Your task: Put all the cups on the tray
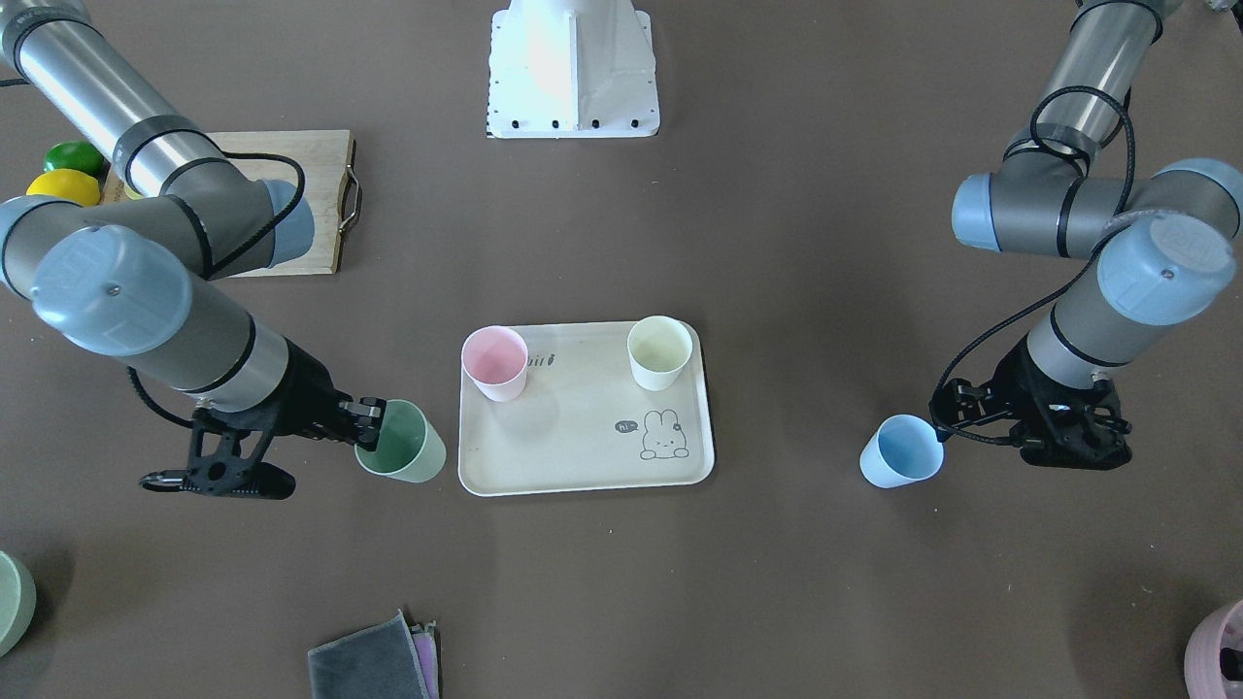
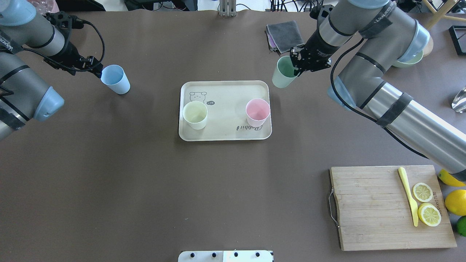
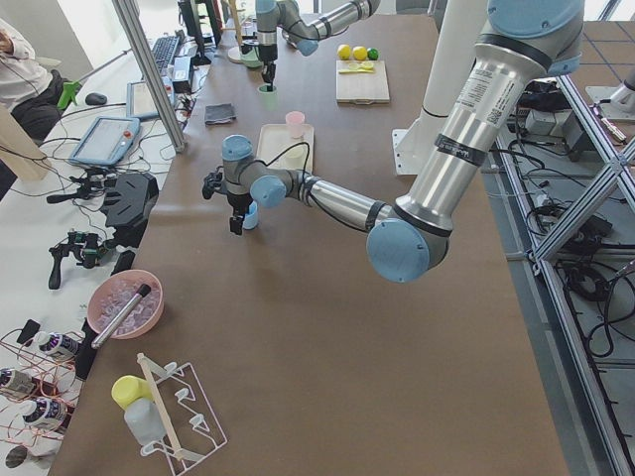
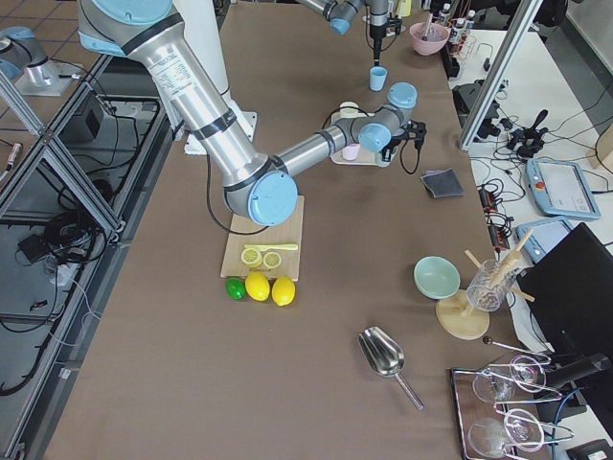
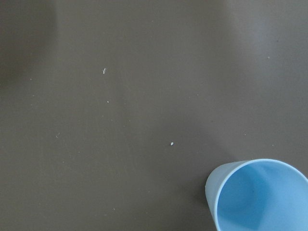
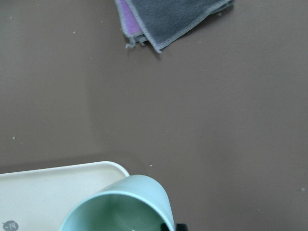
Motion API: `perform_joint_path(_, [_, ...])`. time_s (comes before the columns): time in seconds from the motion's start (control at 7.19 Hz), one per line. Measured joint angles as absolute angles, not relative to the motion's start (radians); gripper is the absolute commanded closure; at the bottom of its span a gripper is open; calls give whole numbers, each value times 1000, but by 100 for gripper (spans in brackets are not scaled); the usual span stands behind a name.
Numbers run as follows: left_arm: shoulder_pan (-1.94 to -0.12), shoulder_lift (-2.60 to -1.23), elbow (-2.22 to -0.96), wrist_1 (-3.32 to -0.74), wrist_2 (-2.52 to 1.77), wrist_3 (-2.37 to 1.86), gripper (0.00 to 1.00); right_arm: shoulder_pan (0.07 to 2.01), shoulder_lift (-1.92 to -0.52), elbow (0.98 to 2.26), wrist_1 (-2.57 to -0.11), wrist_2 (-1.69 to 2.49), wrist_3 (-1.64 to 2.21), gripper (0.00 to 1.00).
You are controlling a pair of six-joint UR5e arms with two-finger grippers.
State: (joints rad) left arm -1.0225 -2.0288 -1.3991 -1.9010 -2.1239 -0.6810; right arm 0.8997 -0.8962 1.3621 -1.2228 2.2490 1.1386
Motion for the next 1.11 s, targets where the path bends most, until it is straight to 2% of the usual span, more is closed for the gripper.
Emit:
perform_joint_path(0.14, [-1021,-2054,-1375,-1900,-2124,-691,10,862,-877,1363,-1222,2210,1165,100])
perform_joint_path(0.42, [-1013,-2095,-1338,-1904,-2123,-707,29,812,-857,1368,-1221,2162,1210,100])
perform_joint_path(0.56, [-992,-2098,-1307,-1931,-2119,-708,73,791,-853,1371,-1220,2146,1228,100])
perform_joint_path(0.7, [-969,-2093,-1282,-1970,-2113,-711,100,772,-850,1376,-1220,2135,1243,100])
perform_joint_path(0.83, [-956,-2094,-1273,-1991,-2114,-722,100,752,-848,1378,-1220,2117,1253,100])
perform_joint_path(0.97, [-950,-2105,-1277,-1987,-2123,-737,100,738,-846,1379,-1220,2099,1257,1])
perform_joint_path(1.11, [-950,-2137,-1286,-1956,-2145,-749,100,737,-843,1379,-1221,2091,1255,0])
